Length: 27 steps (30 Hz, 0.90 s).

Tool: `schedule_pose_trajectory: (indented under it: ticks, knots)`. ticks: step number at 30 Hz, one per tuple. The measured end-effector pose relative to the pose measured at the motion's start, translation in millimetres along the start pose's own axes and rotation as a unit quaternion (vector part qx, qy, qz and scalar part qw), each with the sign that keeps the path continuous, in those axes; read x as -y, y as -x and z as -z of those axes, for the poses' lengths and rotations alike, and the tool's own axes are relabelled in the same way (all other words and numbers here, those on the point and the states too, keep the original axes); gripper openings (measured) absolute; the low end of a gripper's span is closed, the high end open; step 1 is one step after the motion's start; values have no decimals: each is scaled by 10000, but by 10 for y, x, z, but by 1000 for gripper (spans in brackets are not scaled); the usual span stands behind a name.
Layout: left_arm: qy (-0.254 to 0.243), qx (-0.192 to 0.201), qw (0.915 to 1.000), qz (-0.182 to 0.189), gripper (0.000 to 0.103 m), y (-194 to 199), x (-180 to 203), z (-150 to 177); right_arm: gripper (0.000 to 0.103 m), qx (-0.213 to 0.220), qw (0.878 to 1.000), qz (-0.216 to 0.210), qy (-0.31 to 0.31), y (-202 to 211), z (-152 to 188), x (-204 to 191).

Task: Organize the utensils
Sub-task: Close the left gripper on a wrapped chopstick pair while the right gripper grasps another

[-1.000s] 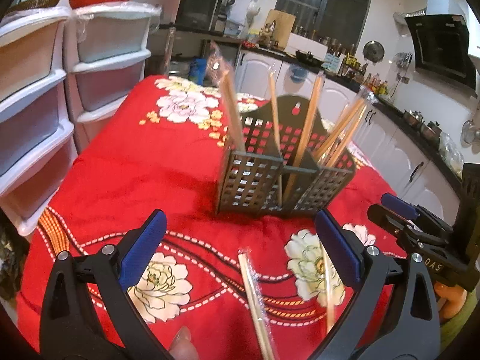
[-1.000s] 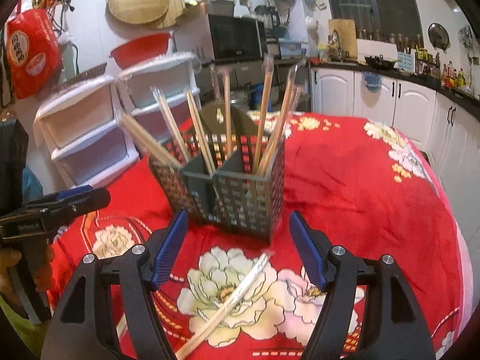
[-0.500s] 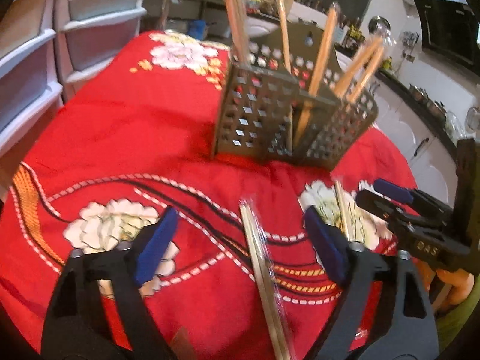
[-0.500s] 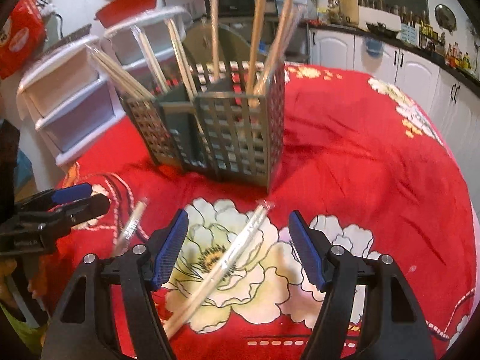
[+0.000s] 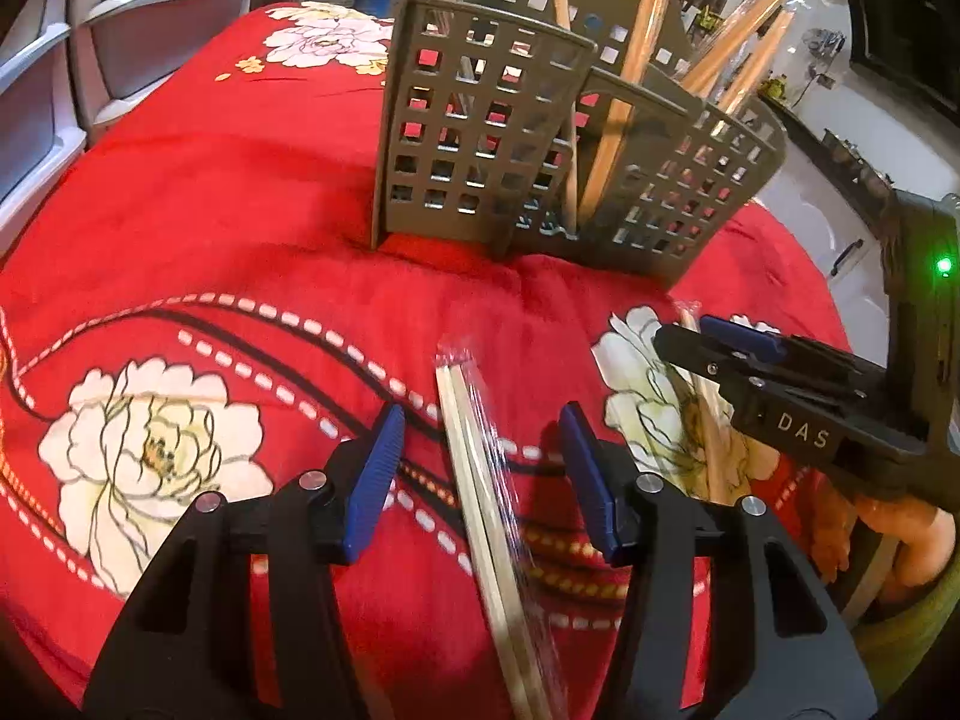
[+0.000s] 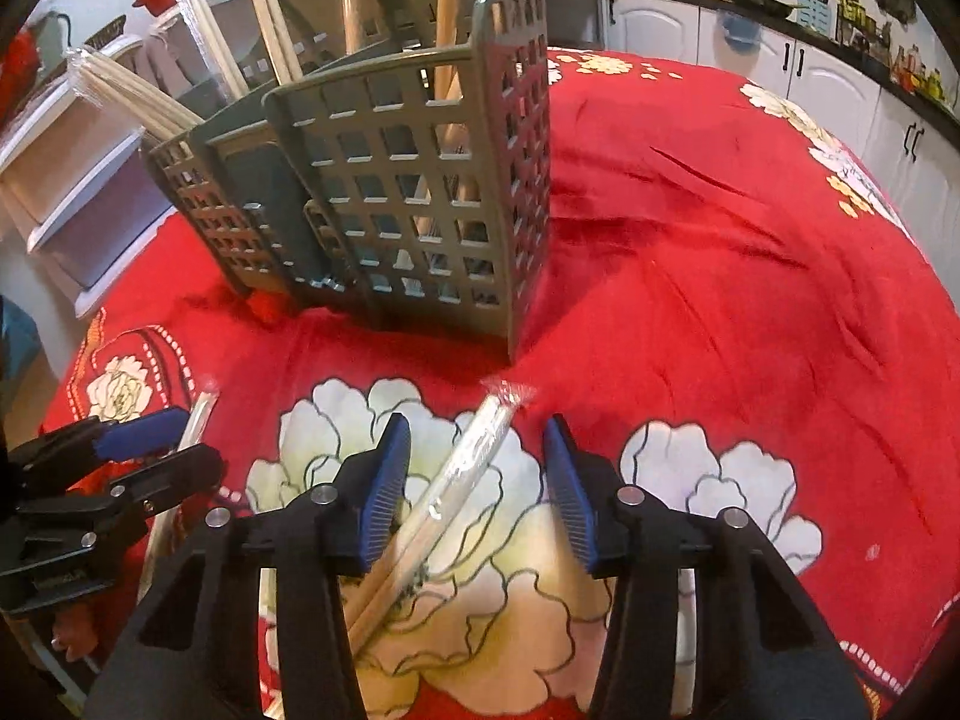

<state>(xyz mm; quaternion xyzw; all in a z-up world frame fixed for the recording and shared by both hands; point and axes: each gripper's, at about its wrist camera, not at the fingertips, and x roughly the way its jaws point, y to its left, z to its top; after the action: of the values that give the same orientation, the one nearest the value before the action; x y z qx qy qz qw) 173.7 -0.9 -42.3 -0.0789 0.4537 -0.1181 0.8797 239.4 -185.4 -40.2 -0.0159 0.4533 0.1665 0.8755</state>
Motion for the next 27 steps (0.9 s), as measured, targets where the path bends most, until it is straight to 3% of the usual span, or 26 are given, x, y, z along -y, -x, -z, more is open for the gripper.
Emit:
schedule_pose_trajectory:
  ticks: [6, 10, 14, 22, 27]
  knots:
    - [-216, 17, 9990, -383, 37, -118, 82, -120, 27, 31, 9998, 155, 146, -45, -28, -18]
    - [-297, 54, 9979, -566, 26, -137, 121, -192, 17, 60, 9999, 112, 113, -40, -40, 12]
    - [-199, 75, 9986, -486, 9, -100, 60, -211, 8, 101, 9999, -79, -28, -3, -66, 85]
    - [-119, 332, 9992, -178, 3, 196, 54, -233, 6, 323, 9976, -551, -276, 242, -63, 162]
    - [-135, 629, 9979, 66, 2, 491, 160, -335, 6, 691, 9946, -771, -109, 562, -84, 68]
